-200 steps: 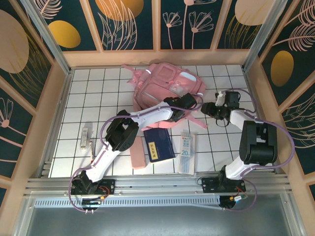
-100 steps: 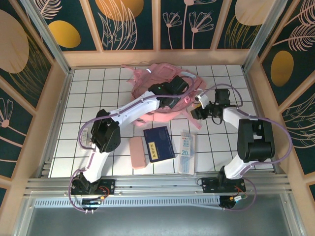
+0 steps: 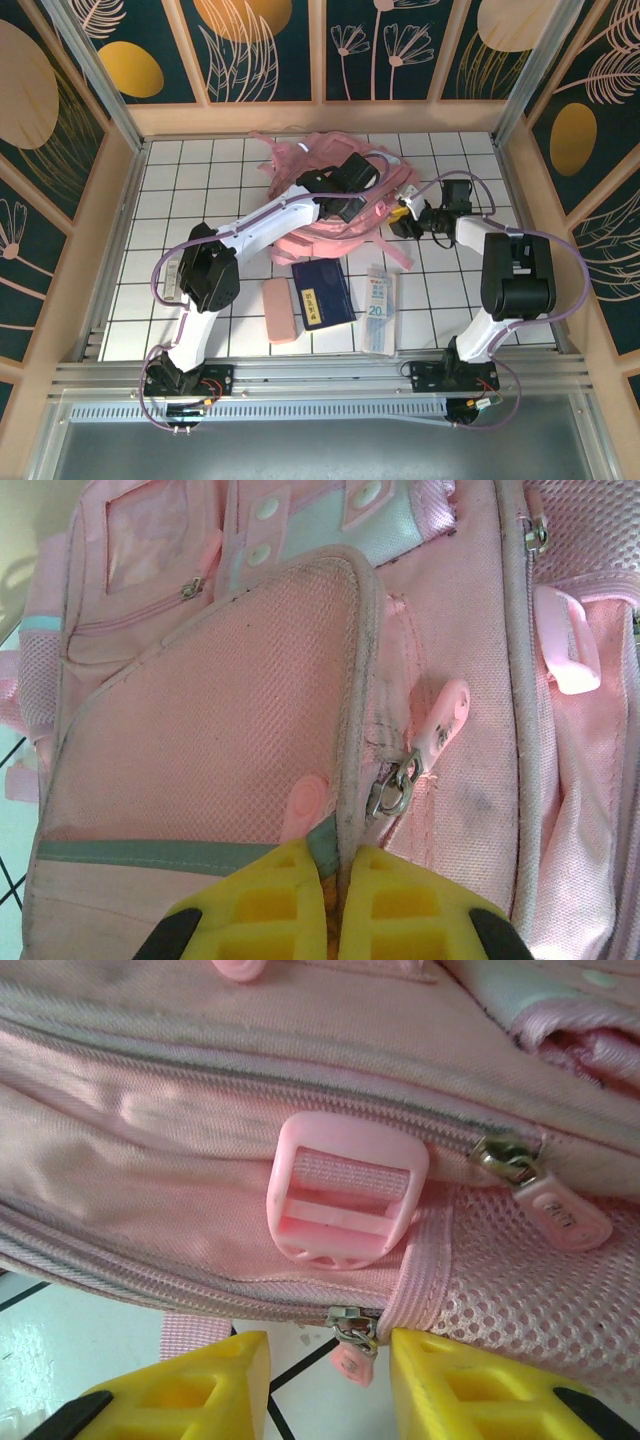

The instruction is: Pack the student bag

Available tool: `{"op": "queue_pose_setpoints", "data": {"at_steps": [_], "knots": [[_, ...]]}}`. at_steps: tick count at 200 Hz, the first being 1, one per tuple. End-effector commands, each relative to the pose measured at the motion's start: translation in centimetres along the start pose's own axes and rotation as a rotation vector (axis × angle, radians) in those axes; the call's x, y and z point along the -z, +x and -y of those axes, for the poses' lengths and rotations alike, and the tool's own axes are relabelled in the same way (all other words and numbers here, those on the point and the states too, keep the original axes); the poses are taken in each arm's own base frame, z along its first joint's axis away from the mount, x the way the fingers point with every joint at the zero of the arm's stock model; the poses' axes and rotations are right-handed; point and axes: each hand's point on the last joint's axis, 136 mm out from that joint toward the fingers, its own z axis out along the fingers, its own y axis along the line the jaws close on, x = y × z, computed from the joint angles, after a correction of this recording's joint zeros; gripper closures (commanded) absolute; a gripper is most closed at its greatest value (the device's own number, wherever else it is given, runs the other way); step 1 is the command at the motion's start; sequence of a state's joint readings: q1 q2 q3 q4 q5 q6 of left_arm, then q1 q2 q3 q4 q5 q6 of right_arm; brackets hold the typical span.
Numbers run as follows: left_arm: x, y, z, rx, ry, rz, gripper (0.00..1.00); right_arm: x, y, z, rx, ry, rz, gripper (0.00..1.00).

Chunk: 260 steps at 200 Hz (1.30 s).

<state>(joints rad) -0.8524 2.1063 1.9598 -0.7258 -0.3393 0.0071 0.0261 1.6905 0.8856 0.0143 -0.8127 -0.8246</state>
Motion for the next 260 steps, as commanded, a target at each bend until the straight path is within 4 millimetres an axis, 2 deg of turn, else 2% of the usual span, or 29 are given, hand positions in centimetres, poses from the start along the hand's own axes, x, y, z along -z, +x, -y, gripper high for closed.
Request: {"op": "queue_pose_setpoints", "data": {"at_steps": [1,20,42,68,92,123,127,136,143,170,197,211,239,244,260], "knots": [[4.8,-5.0,-1.8,0.091,-0.009,0.198,1.0,-0.3,-0.4,-0.4,0.001,-0.038,0.003,0.61],[5.1,-5.3,-2.5,0.107,-0.028,0.211,1.0,-0.1,0.3,-1.3,0.001,-0.077,-0.038,0.6],[5.3,-5.6,-2.9,0.135,-0.009,0.225,1.0,0.1,0.8,-1.5,0.026,-0.063,-0.067,0.61],[5.3,-5.8,-2.8,0.154,0.012,0.234,1.0,-0.2,1.6,-1.3,0.062,-0.034,-0.126,0.82],[5.3,-6.0,-2.5,0.186,0.035,0.238,1.0,0.2,0.8,-1.3,0.075,-0.017,-0.075,1.0],[5.1,-6.1,-2.0,0.235,0.07,0.244,1.0,0.9,0.0,-1.2,0.06,0.0,-0.018,1.0],[5.1,-6.1,-1.9,0.239,0.071,0.246,1.0,1.0,0.1,-1.1,0.049,0.007,-0.019,0.94],[5.1,-6.1,-1.9,0.246,0.07,0.248,1.0,1.1,0.3,-0.4,0.018,0.034,-0.026,0.7],[5.2,-6.2,-2.1,0.253,0.069,0.251,1.0,1.2,0.4,-0.1,0.002,0.041,-0.027,0.61],[6.1,-6.7,-2.1,0.277,0.087,0.267,1.0,1.5,0.1,2.0,-0.052,0.125,-0.01,0.49],[7.4,-7.4,-2.2,0.335,0.123,0.291,1.0,1.1,0.1,2.8,-0.079,0.17,-0.016,0.48],[7.8,-7.6,-1.9,0.349,0.147,0.301,1.0,1.1,0.0,2.6,-0.071,0.164,-0.008,0.55],[7.7,-7.7,-2.4,0.369,0.127,0.307,1.0,1.4,-0.1,2.3,-0.067,0.134,-0.005,0.97],[7.6,-7.6,-2.5,0.37,0.119,0.305,1.0,1.4,-0.1,2.4,-0.067,0.133,-0.006,1.0],[7.6,-7.6,-3.1,0.381,0.095,0.307,1.0,1.7,0.2,2.1,-0.065,0.118,-0.016,1.0]]}}
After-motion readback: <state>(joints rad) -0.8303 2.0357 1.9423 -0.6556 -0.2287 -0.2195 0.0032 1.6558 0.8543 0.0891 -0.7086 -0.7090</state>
